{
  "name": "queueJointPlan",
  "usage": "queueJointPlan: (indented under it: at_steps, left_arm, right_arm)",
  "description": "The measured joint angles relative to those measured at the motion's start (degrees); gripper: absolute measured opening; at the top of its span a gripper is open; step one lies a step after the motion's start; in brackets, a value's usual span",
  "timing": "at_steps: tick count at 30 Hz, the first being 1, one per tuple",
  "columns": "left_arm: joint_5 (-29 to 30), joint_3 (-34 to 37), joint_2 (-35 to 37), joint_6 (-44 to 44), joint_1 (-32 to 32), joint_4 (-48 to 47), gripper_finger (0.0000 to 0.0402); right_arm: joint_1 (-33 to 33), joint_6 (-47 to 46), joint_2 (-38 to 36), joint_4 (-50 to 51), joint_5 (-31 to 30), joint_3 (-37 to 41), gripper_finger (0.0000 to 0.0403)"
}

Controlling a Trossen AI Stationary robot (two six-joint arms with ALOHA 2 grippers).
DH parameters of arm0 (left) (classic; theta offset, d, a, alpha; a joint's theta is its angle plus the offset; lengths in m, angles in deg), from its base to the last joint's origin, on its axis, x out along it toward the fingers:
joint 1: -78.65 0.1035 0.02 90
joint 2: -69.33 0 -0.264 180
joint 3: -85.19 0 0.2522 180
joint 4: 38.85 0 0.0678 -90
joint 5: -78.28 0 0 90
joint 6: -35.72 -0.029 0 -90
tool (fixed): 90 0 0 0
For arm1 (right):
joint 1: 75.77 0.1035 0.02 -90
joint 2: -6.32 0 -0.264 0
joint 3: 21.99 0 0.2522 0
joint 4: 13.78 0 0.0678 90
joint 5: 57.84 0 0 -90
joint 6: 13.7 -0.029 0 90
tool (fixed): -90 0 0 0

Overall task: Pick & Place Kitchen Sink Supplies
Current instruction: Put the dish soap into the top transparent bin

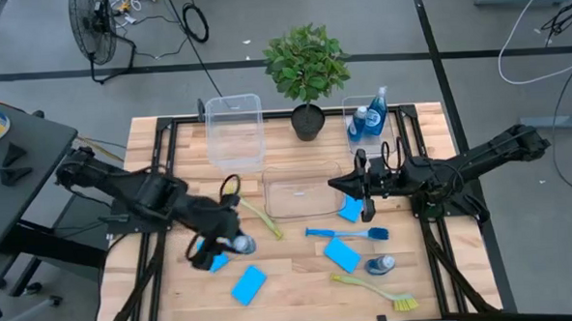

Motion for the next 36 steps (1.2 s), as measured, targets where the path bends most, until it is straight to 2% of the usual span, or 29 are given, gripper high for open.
queueJointPlan:
  at_steps: [12, 19, 26, 31, 36]
  left_arm:
    - [0.1, -12.8, -11.8, -5.1, 11.5, -0.5, 0.0163]
    - [-2.0, -20.0, -16.5, -9.1, 16.6, -2.3, 0.0163]
    - [-2.4, -21.6, -17.6, -9.5, 20.4, -2.5, 0.0162]
    - [-2.2, -21.6, -17.6, -9.4, 22.5, -2.4, 0.0162]
    - [-2.2, -21.6, -17.6, -9.4, 23.7, -2.4, 0.0162]
  right_arm:
    - [0.0, 3.5, 0.0, 0.8, 1.5, -1.2, 0.0000]
    - [-0.5, 6.8, 0.0, 15.8, 1.3, -11.0, 0.0007]
    - [-1.1, 9.2, 0.0, 28.5, -0.7, -21.7, 0.0060]
    - [-1.1, 12.8, 0.0, 29.6, -0.7, -25.7, 0.0108]
    - [-2.1, 12.4, 0.0, 29.8, -0.7, -26.4, 0.0169]
